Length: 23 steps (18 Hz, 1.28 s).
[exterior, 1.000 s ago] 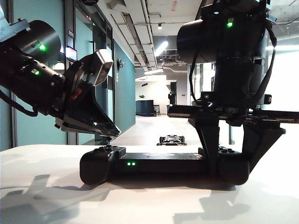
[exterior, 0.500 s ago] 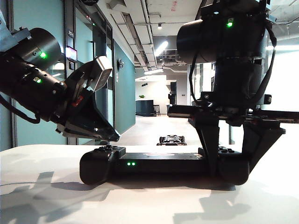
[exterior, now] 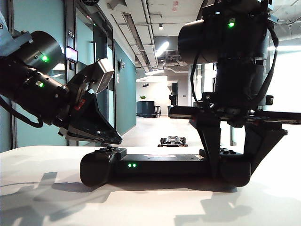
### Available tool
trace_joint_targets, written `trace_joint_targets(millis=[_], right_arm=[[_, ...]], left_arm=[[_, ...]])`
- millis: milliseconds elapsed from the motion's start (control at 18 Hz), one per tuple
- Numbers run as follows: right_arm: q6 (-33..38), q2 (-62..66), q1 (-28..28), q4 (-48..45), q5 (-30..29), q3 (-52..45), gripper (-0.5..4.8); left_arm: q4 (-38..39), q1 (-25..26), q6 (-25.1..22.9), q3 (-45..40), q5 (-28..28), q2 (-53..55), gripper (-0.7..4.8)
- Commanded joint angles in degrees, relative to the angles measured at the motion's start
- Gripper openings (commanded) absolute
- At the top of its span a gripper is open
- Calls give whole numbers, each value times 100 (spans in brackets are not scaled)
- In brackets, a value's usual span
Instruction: Push the left joystick on the remote control sitting on the white table forward to make the robot dog walk in a straight line until it approaches the door.
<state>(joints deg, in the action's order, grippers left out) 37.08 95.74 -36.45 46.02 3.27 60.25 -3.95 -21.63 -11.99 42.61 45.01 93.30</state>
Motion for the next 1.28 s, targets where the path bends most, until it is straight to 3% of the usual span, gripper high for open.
trace_joint_targets(millis=[56,1277], right_arm=[[39,2,-2,66,-42,-4,156],[17,2,-2,66,-39,-4,156]], left_arm=[[-175,0,-2,0,22,20,-5],[-518,13,44,0,-129,219,-5]])
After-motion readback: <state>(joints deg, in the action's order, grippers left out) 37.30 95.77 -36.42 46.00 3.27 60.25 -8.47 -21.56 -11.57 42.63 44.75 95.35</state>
